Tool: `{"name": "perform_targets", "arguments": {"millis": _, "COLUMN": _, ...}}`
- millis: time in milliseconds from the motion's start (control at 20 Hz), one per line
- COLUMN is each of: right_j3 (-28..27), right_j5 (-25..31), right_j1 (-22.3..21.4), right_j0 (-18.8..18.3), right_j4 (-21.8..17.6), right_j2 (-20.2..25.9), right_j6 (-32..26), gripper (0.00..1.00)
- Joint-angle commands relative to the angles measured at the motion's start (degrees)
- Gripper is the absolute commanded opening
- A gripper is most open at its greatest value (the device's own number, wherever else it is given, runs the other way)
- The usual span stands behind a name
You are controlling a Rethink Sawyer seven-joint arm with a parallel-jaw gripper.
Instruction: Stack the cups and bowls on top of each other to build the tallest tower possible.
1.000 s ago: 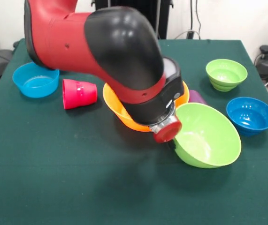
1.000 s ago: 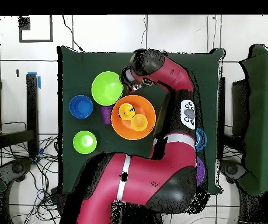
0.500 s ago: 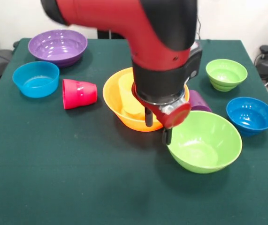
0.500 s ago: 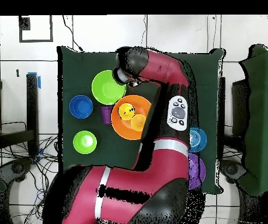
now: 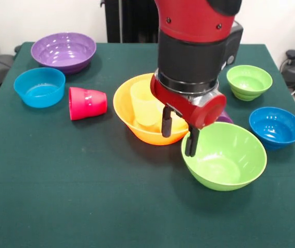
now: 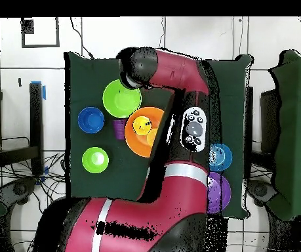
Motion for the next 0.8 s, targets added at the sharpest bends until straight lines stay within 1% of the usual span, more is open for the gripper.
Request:
{"name": "perform_targets", "arguments": {"millis": 50, "right_j3": 9.7, "right_j5": -4.5, "right_j1": -1.1, "right_j0": -1.4, "right_j4": -3.1, "right_j2": 7.5, "right_j6": -8.5, "gripper": 1.00}}
{"name": "perform_targets", "arguments": {"millis": 150, "right_j3": 9.8, "right_j5": -4.0, "right_j1": -0.6, "right_j0": -3.0, "right_j4": -2.7, "right_j2": 10.1, "right_j6": -12.2, "gripper": 1.00}}
{"name": "perform_targets", "arguments": {"millis": 200, "right_j3": 9.5, "right_j5": -3.6, "right_j1": 0.1, "right_j0": -4.5, "right_j4": -2.6, "right_j2": 12.6, "right_j6": -16.1, "gripper": 1.00}}
{"name": "perform_targets", "arguments": {"millis": 250, "right_j3": 9.0, "right_j5": -3.1, "right_j1": 0.7, "right_j0": -5.2, "right_j4": -2.9, "right_j2": 13.9, "right_j6": -18.4, "gripper": 1.00}}
{"name": "perform_targets", "arguments": {"millis": 300, "right_j3": 7.4, "right_j5": -1.5, "right_j1": 2.4, "right_j0": -7.3, "right_j4": -3.0, "right_j2": 17.2, "right_j6": -24.2, "gripper": 1.00}}
{"name": "perform_targets", "arguments": {"millis": 350, "right_j3": 6.4, "right_j5": -0.9, "right_j1": 3.5, "right_j0": -8.5, "right_j4": -3.3, "right_j2": 19.3, "right_j6": -27.6, "gripper": 1.00}}
{"name": "perform_targets", "arguments": {"millis": 400, "right_j3": 3.7, "right_j5": 0.8, "right_j1": 6.1, "right_j0": -10.7, "right_j4": -3.8, "right_j2": 23.5, "right_j6": -35.6, "gripper": 1.00}}
{"name": "perform_targets", "arguments": {"millis": 450, "right_j3": 2.4, "right_j5": 0.9, "right_j1": 7.6, "right_j0": -12.1, "right_j4": -4.3, "right_j2": 26.6, "right_j6": -41.2, "gripper": 1.00}}
{"name": "perform_targets", "arguments": {"millis": 500, "right_j3": 0.5, "right_j5": 1.9, "right_j1": 9.8, "right_j0": -13.8, "right_j4": -5.0, "right_j2": 30.6, "right_j6": -48.7, "gripper": 1.00}}
{"name": "perform_targets", "arguments": {"millis": 550, "right_j3": -0.4, "right_j5": 2.4, "right_j1": 11.0, "right_j0": -14.7, "right_j4": -5.3, "right_j2": 33.0, "right_j6": -52.5, "gripper": 1.00}}
{"name": "perform_targets", "arguments": {"millis": 650, "right_j3": -1.2, "right_j5": 3.5, "right_j1": 12.1, "right_j0": -15.7, "right_j4": -6.2, "right_j2": 35.7, "right_j6": -57.5, "gripper": 1.00}}
{"name": "perform_targets", "arguments": {"millis": 750, "right_j3": -1.8, "right_j5": 4.2, "right_j1": 12.7, "right_j0": -16.0, "right_j4": -6.7, "right_j2": 37.0, "right_j6": -60.1, "gripper": 1.00}}
{"name": "perform_targets", "arguments": {"millis": 800, "right_j3": -3.3, "right_j5": 5.8, "right_j1": 13.4, "right_j0": -16.0, "right_j4": -6.8, "right_j2": 37.4, "right_j6": -61.6, "gripper": 1.00}}
